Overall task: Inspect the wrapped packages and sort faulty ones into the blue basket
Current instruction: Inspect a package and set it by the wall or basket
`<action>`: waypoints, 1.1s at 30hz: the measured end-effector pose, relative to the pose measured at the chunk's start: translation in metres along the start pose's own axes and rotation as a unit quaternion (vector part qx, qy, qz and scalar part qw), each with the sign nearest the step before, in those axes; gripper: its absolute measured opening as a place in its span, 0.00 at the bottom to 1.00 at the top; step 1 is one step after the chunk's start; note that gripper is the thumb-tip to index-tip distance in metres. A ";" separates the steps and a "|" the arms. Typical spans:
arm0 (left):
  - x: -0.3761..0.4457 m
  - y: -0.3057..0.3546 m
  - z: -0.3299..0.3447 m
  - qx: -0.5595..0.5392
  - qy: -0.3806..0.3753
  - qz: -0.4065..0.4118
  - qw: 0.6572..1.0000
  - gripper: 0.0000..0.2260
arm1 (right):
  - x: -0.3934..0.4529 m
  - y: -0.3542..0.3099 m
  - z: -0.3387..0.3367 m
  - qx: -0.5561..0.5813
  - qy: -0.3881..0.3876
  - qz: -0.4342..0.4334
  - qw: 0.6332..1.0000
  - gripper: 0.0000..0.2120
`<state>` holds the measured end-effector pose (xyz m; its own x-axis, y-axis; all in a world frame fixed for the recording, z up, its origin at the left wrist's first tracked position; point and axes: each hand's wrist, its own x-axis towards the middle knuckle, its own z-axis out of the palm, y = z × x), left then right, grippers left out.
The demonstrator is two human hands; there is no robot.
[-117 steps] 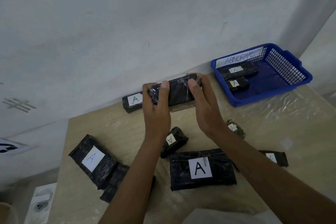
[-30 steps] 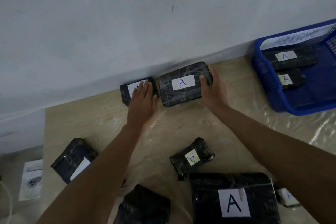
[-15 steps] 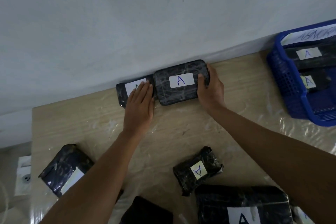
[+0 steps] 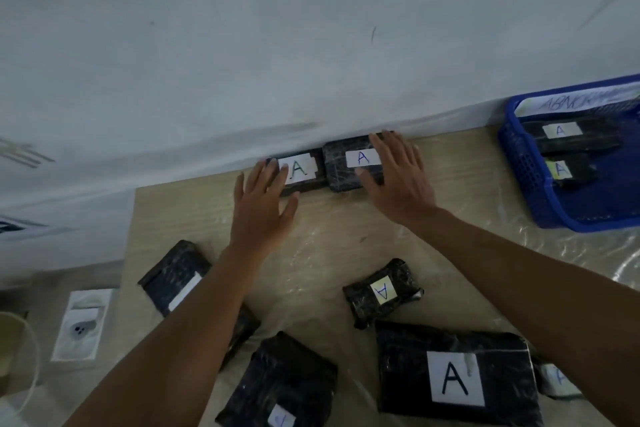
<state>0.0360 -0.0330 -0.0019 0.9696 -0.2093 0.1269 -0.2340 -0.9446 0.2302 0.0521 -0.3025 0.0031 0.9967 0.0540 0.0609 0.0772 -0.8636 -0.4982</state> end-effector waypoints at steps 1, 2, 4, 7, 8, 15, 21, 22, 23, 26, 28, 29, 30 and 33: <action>-0.010 -0.005 -0.010 0.009 -0.001 -0.006 1.000 0.27 | -0.005 -0.011 0.000 -0.014 -0.010 -0.020 1.000 0.34; -0.020 -0.011 -0.020 0.016 -0.005 -0.014 1.000 0.28 | -0.010 -0.023 0.001 -0.024 -0.017 -0.037 0.999 0.35; -0.044 -0.029 -0.037 0.021 -0.014 -0.033 0.999 0.30 | -0.023 -0.049 0.006 -0.034 -0.027 -0.070 0.997 0.36; -0.080 -0.055 -0.056 0.026 -0.028 -0.057 0.998 0.32 | -0.044 -0.085 0.023 -0.037 -0.036 -0.114 0.992 0.37; -0.091 -0.063 -0.062 0.028 -0.036 -0.065 0.997 0.33 | -0.049 -0.096 0.030 -0.038 -0.046 -0.120 0.991 0.37; -0.142 -0.126 -0.074 0.032 -0.097 -0.080 0.992 0.34 | -0.092 -0.170 0.082 -0.041 -0.163 -0.134 0.977 0.36; -0.149 -0.162 -0.059 -0.004 -0.126 -0.117 0.985 0.32 | -0.109 -0.207 0.121 -0.059 -0.280 -0.092 0.954 0.43; -0.147 -0.166 -0.056 -0.007 -0.135 -0.116 0.984 0.31 | -0.111 -0.211 0.127 -0.064 -0.301 -0.083 0.948 0.46; -0.145 -0.172 -0.050 -0.012 -0.147 -0.119 0.982 0.32 | -0.113 -0.215 0.135 -0.068 -0.318 -0.074 0.943 0.47; -0.137 -0.183 -0.041 -0.052 -0.196 -0.159 0.966 0.39 | -0.119 -0.224 0.153 -0.078 -0.361 -0.036 0.929 0.52; -0.133 -0.188 -0.036 -0.091 -0.223 -0.182 0.953 0.43 | -0.123 -0.229 0.161 -0.087 -0.385 -0.019 0.919 0.54; -0.131 -0.190 -0.034 -0.107 -0.231 -0.192 0.948 0.45 | -0.124 -0.231 0.164 -0.092 -0.387 -0.015 0.917 0.54; -0.129 -0.192 -0.034 -0.117 -0.238 -0.202 0.943 0.46 | -0.124 -0.232 0.165 -0.092 -0.385 -0.011 0.918 0.53; -0.125 -0.198 -0.036 -0.146 -0.232 -0.232 0.933 0.38 | -0.122 -0.235 0.168 -0.071 -0.382 0.009 0.921 0.48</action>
<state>-0.0411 0.1895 -0.0291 0.8818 0.0543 -0.4684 0.2750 -0.8662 0.4173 -0.0830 -0.0221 -0.0322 0.7289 0.3293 -0.6002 0.1111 -0.9220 -0.3710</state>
